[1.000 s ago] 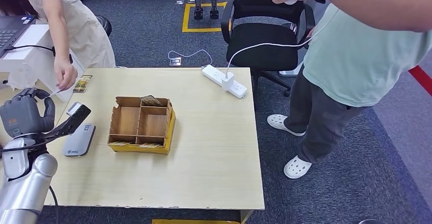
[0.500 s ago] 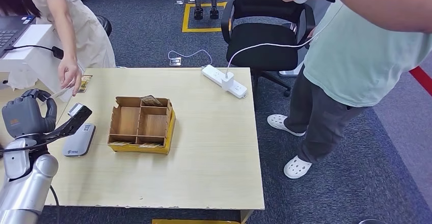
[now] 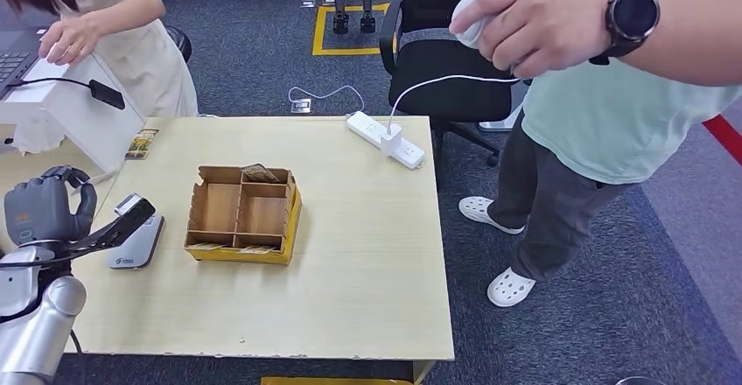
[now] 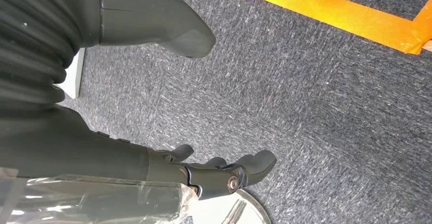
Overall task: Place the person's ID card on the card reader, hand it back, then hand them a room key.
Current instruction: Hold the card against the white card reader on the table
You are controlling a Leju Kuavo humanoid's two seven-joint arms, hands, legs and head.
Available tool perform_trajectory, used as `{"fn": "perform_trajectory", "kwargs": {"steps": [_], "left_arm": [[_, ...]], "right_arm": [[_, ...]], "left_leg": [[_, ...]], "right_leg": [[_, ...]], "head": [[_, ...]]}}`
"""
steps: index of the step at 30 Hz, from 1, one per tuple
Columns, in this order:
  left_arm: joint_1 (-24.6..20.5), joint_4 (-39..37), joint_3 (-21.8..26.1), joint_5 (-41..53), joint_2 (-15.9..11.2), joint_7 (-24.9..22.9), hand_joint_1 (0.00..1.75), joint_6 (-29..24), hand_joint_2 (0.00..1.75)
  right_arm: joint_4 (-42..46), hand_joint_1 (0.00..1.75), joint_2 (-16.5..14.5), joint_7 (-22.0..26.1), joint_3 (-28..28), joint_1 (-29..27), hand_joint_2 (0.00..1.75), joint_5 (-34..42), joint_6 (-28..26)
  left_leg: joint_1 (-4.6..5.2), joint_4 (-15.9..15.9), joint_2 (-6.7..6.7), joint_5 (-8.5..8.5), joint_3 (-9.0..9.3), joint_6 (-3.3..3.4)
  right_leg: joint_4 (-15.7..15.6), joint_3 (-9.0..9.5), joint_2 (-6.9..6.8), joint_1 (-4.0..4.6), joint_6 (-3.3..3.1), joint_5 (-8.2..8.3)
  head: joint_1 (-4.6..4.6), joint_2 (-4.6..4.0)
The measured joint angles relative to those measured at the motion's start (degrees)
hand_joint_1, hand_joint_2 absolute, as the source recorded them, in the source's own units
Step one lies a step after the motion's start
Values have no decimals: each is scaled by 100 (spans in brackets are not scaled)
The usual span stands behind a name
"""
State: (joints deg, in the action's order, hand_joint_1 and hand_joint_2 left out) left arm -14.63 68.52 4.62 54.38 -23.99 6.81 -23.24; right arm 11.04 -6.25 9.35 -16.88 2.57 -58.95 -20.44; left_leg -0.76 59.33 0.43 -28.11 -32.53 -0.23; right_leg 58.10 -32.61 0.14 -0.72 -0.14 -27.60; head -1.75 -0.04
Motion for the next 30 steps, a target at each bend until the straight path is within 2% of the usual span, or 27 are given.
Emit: {"fn": "perform_trajectory", "kwargs": {"steps": [7,15,30], "left_arm": [[556,31,-20,695,-65,-304,175,-63,175],[1032,20,-41,1080,125,-434,175,-264,175],[1179,-273,-172,1099,579,-435,175,-343,175]], "right_arm": [[0,0,0,7,-29,-2,175,14,1],[0,0,0,7,-55,0,175,15,-5],[0,0,0,7,-67,6,175,16,-1]], "left_leg": [[2,0,2,-1,-1,1],[3,0,2,-1,-1,2],[4,0,-1,-1,-1,2]], "right_leg": [[-1,-1,3,-1,1,-1],[-1,-1,2,-3,2,0],[-1,0,-1,-3,3,1]], "head": [[2,0],[2,0],[1,0]]}}
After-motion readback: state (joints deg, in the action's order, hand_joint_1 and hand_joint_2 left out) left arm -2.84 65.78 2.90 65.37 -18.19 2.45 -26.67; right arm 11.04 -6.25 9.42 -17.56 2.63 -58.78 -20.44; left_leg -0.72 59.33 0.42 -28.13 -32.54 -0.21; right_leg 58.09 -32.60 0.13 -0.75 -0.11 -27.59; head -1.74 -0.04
